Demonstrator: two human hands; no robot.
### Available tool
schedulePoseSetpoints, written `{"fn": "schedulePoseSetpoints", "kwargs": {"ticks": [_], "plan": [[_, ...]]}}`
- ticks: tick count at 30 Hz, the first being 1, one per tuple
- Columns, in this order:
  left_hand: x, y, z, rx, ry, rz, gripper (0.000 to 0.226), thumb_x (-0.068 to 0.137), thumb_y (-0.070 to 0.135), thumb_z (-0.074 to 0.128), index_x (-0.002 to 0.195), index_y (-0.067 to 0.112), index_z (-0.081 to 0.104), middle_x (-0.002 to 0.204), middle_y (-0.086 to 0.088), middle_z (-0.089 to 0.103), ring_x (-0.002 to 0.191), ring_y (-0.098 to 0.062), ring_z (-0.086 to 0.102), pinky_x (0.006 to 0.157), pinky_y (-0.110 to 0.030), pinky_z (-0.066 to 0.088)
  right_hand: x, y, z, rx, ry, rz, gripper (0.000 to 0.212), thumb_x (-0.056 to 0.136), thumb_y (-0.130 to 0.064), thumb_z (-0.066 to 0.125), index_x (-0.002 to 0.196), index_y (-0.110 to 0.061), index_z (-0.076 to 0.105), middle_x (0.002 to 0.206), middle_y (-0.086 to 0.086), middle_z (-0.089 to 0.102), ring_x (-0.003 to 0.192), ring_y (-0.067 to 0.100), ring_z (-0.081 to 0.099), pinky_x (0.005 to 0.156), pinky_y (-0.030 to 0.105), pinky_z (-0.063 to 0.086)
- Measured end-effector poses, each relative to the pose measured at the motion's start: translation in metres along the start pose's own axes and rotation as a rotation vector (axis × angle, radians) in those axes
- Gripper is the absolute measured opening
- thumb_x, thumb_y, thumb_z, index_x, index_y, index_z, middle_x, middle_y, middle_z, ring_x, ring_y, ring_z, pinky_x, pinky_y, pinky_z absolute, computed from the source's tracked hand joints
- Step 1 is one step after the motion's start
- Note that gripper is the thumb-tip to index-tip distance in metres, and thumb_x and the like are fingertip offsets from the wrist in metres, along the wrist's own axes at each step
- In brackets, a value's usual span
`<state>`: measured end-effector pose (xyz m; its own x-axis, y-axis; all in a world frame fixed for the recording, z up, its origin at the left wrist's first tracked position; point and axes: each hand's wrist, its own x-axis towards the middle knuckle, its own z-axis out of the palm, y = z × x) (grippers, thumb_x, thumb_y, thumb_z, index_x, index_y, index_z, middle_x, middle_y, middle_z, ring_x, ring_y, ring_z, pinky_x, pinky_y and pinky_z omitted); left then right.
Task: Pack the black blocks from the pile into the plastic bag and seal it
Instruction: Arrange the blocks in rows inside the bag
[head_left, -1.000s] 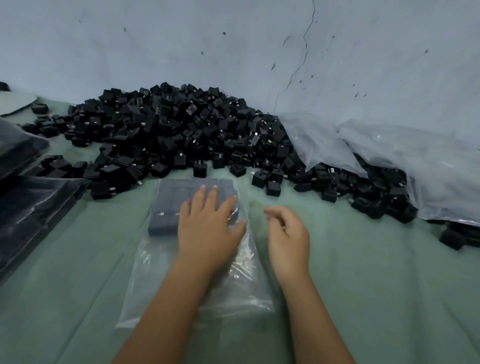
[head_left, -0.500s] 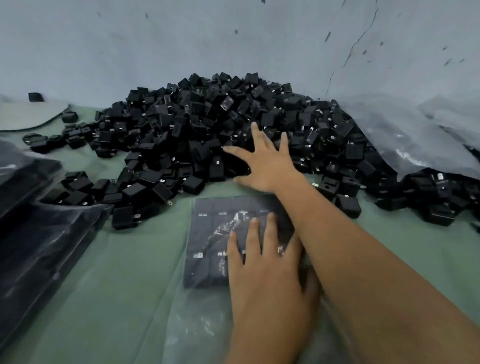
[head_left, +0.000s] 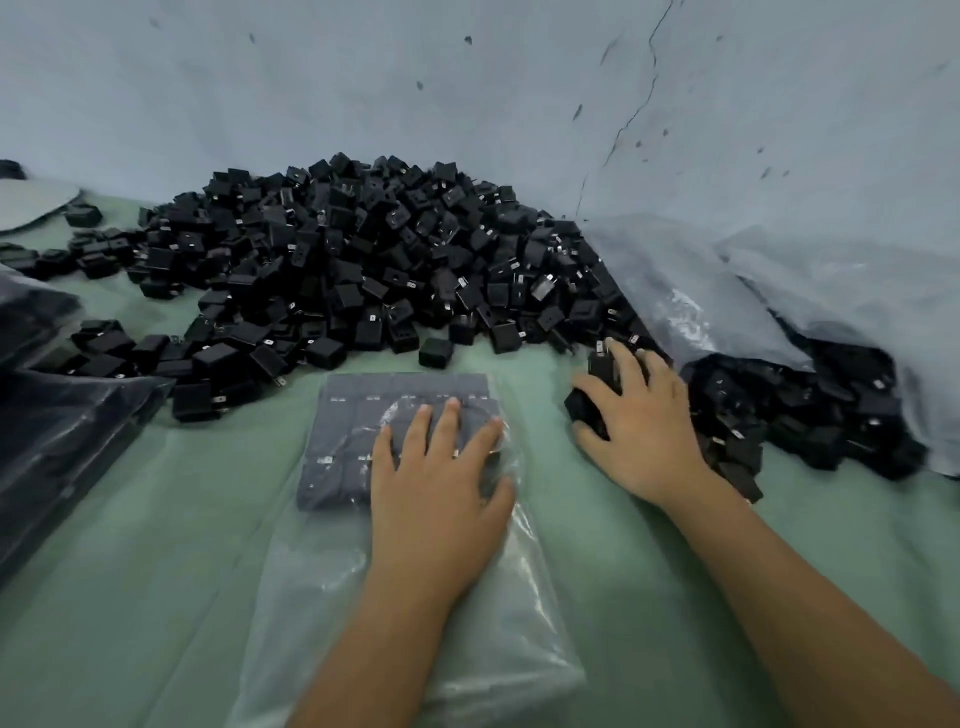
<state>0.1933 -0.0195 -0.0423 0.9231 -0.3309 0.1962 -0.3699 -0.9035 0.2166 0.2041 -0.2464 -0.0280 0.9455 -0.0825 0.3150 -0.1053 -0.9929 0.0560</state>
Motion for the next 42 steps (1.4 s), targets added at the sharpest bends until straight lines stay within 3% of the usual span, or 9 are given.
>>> {"fn": "schedulePoseSetpoints", "kwargs": {"ticks": [2,5,9,14,20,25,29,33,42], "plan": [[-0.003,0.001,-0.004,-0.004,0.008,0.025,0.056,0.093,0.058,0.029,0.148,0.048,0.024,0.164,0.004,0.014,0.151,-0.020,0.008,0.120,-0.049,-0.001,-0.020,0.001,-0.015,0.132,-0.102,-0.008,0.047,0.088,-0.045,0.058,0.132,-0.036,0.046,0.159,0.005,0.012,0.141,0.037,0.012,0.114,0.049,0.017],[-0.017,0.002,-0.020,-0.285,0.110,0.105,0.037,0.095,0.033,0.053,0.131,0.032,0.060,0.157,-0.004,0.034,0.149,-0.023,0.018,0.119,-0.044,0.009,-0.049,0.002,-0.040,0.139,-0.182,0.005,0.043,0.086,-0.042,0.064,0.126,-0.033,0.048,0.148,0.015,0.034,0.139,0.034,0.025,0.116,0.045,0.020],[-0.053,-0.004,-0.030,-0.466,0.242,0.200,0.018,0.084,0.012,0.061,0.093,0.013,0.077,0.112,-0.005,0.069,0.108,-0.031,0.060,0.095,-0.048,0.046,-0.094,-0.019,-0.059,0.326,-0.019,0.137,0.039,0.078,-0.027,0.077,0.113,-0.027,0.060,0.144,0.017,0.044,0.135,0.032,0.038,0.110,0.045,0.029],[-0.080,0.002,-0.028,-0.426,0.085,0.151,0.020,0.087,0.016,0.063,0.102,0.019,0.075,0.114,0.005,0.067,0.112,-0.020,0.054,0.097,-0.030,0.039,-0.129,-0.084,-0.058,1.038,0.318,0.481,0.039,0.074,-0.012,0.081,0.103,-0.032,0.063,0.104,-0.012,0.063,0.093,0.007,0.059,0.086,0.024,0.048],[-0.100,0.002,-0.034,-0.443,0.034,0.176,0.037,0.091,0.036,0.060,0.123,0.019,0.068,0.141,-0.002,0.056,0.137,-0.016,0.042,0.113,-0.029,0.027,-0.142,-0.102,-0.049,1.479,0.424,0.674,0.039,0.076,0.007,0.074,0.098,-0.022,0.060,0.099,0.000,0.071,0.083,0.005,0.068,0.074,0.015,0.051],[-0.110,-0.025,-0.046,-0.315,-0.134,0.344,0.072,0.072,0.075,0.048,0.130,0.034,0.061,0.142,0.010,0.053,0.135,-0.008,0.042,0.114,-0.038,0.030,-0.159,-0.103,-0.054,1.346,0.355,0.603,0.033,0.077,-0.006,0.077,0.101,-0.024,0.064,0.104,-0.007,0.068,0.096,0.003,0.063,0.082,0.016,0.048],[-0.109,-0.028,-0.041,-0.415,-0.114,0.324,0.050,0.078,0.051,0.073,0.124,0.031,0.067,0.141,0.008,0.055,0.135,-0.009,0.043,0.115,-0.037,0.029,-0.171,-0.120,-0.064,1.186,0.401,0.462,0.030,0.075,-0.020,0.077,0.097,-0.030,0.059,0.107,-0.012,0.057,0.103,-0.001,0.052,0.088,0.015,0.038],[-0.109,-0.023,-0.043,-0.552,-0.018,0.259,0.021,0.083,0.023,0.069,0.102,0.018,0.077,0.119,0.005,0.070,0.112,-0.016,0.061,0.099,-0.036,0.044,-0.179,-0.137,-0.073,1.083,0.316,0.085,0.025,0.068,-0.023,0.064,0.090,-0.019,0.054,0.113,-0.007,0.052,0.116,0.012,0.048,0.097,0.023,0.035],[-0.114,-0.030,-0.055,-0.371,0.034,0.059,0.014,0.083,0.027,0.068,0.095,0.028,0.075,0.091,0.008,0.063,0.090,-0.016,0.055,0.072,-0.033,0.043,-0.181,-0.142,-0.072,0.867,0.220,-0.024,0.030,0.063,-0.038,0.055,0.086,-0.018,0.053,0.124,-0.008,0.046,0.120,0.006,0.038,0.102,0.024,0.023]]}}
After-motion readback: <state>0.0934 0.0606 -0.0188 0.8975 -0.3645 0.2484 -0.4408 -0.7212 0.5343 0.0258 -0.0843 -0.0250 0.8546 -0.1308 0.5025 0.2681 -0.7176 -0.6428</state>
